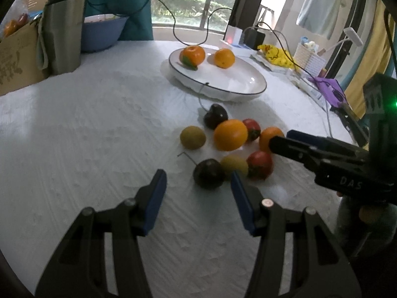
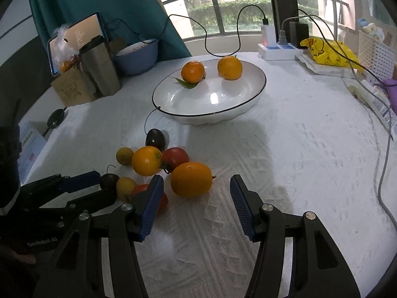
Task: Organize fruits
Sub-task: 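Move both grippers back to the fruit cluster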
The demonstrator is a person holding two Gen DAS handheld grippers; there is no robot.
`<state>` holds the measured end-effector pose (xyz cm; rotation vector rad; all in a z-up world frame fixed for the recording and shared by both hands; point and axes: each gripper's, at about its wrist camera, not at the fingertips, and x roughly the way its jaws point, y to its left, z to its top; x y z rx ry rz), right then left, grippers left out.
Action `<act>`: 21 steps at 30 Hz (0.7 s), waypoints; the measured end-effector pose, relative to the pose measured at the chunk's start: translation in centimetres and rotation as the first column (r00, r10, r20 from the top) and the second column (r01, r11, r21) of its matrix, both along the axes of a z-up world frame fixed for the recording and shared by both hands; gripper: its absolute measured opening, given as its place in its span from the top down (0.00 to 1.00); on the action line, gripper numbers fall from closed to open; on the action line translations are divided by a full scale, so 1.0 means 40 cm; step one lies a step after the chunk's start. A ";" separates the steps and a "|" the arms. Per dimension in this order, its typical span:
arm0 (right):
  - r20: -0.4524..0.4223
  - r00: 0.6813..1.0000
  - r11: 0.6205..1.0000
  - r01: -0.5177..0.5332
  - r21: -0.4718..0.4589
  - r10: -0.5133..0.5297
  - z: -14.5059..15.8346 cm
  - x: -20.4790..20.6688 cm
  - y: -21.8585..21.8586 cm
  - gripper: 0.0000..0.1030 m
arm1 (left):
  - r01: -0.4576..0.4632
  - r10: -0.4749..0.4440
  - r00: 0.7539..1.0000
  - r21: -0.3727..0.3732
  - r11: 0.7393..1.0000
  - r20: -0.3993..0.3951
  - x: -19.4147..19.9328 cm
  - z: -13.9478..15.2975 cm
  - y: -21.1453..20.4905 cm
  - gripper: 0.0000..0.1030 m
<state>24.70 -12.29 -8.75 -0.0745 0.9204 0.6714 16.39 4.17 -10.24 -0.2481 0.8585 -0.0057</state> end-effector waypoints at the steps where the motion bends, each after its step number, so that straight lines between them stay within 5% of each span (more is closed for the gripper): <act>1: -0.001 1.000 1.000 -0.002 0.001 0.002 -0.001 0.002 0.001 0.42 | 0.001 -0.001 1.000 -0.001 1.000 0.003 0.001 0.000 0.002 0.46; 9: -0.017 1.000 1.000 -0.018 -0.005 0.018 -0.012 0.014 0.014 0.44 | 0.021 -0.021 1.000 -0.013 1.000 0.012 0.005 0.003 0.002 0.56; 13: -0.035 0.999 0.999 -0.030 -0.013 0.030 -0.021 0.018 0.019 0.57 | 0.052 -0.051 0.999 -0.026 0.998 0.018 0.009 0.006 -0.004 0.66; 21: -0.040 0.999 0.999 -0.032 -0.008 0.032 -0.023 0.018 0.021 0.58 | 0.064 -0.063 0.998 -0.058 0.996 0.015 0.009 0.005 0.004 0.74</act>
